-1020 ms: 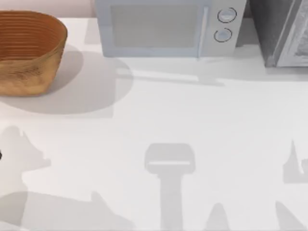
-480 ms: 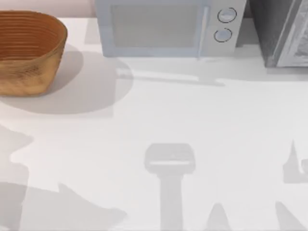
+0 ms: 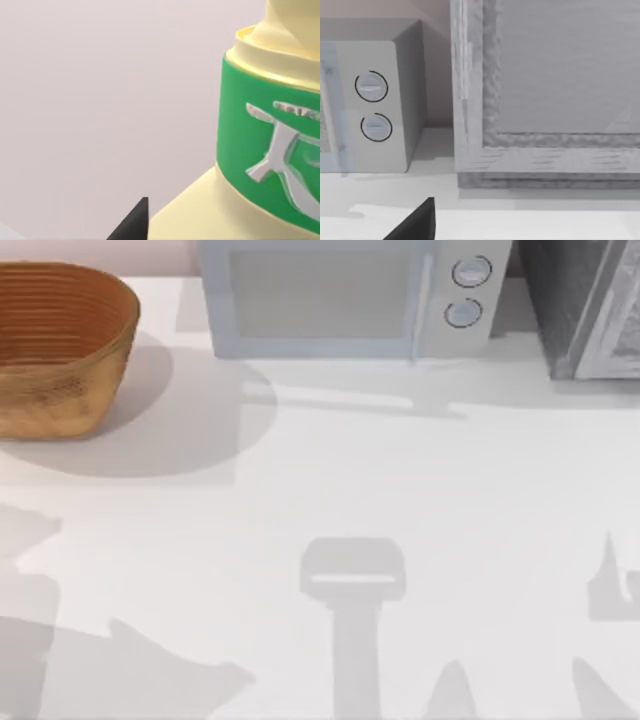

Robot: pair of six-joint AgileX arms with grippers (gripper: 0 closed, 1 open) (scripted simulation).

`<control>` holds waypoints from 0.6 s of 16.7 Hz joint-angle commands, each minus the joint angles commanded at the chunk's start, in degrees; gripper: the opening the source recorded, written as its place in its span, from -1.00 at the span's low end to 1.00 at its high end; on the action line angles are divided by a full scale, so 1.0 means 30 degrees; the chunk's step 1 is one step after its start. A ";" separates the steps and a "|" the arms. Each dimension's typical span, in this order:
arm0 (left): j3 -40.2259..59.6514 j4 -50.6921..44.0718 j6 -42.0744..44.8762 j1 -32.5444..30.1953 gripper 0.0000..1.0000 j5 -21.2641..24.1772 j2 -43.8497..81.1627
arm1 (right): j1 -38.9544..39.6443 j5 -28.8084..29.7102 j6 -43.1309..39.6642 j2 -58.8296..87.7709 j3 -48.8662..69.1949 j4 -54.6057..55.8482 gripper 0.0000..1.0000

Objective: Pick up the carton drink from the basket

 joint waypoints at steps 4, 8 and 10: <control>-0.0206 0.0908 0.0015 0.0206 -1.00 0.0187 0.1155 | 0.0000 0.0000 0.0000 0.0000 0.0000 0.0000 1.00; -0.0321 0.4017 -0.0006 0.0775 -1.00 0.0771 0.4112 | 0.0000 0.0000 0.0000 0.0000 0.0000 0.0000 1.00; -0.0351 0.6032 -0.0011 0.1137 -1.00 0.1149 0.5943 | 0.0000 0.0000 0.0000 0.0000 0.0000 0.0000 1.00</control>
